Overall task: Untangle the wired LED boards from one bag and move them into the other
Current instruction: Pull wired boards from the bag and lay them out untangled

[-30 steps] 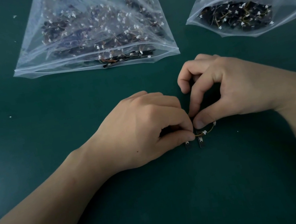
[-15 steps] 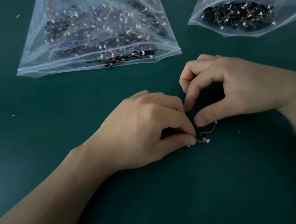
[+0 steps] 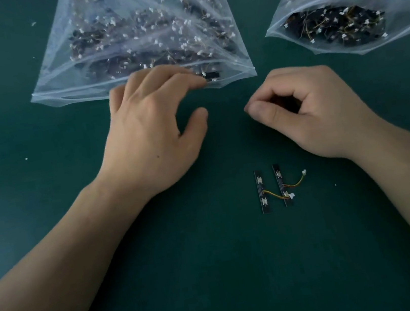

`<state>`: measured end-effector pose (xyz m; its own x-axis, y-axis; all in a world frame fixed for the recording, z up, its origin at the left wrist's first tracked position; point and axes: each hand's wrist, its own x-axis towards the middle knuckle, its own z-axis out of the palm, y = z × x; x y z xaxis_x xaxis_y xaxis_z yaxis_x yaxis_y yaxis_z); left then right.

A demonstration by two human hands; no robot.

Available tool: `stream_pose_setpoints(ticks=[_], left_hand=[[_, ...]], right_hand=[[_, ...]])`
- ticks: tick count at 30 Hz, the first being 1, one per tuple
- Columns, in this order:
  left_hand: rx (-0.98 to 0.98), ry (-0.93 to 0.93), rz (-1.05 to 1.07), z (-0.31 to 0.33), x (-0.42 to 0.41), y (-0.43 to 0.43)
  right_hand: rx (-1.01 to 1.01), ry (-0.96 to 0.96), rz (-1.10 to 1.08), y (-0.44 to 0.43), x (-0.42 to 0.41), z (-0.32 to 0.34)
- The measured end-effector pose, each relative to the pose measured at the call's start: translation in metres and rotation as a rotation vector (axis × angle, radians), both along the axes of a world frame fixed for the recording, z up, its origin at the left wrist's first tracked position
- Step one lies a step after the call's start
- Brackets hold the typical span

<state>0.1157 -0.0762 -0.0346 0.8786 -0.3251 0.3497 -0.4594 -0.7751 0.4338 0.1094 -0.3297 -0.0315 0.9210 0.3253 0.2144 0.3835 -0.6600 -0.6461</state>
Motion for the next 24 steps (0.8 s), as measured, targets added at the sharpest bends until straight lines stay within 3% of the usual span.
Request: stream_pose_setpoints(ticks=[5, 9, 13, 24], left_hand=[[0.078, 0.085, 0.049, -0.001, 0.005, 0.0], [0.185, 0.114, 0.078, -0.001, 0.004, -0.004], [0.236, 0.136, 0.172, -0.003, 0.003, -0.005], [-0.108, 0.116, 0.009, 0.002, 0.003, 0.0]], right_hand=[[-0.042, -0.017, 0.002, -0.001, 0.002, -0.001], [-0.27, -0.121, 0.021, 0.004, 0.016, 0.006], [-0.358, -0.105, -0.009, 0.018, 0.036, 0.005], [-0.342, -0.159, -0.006, 0.023, 0.04, 0.0]])
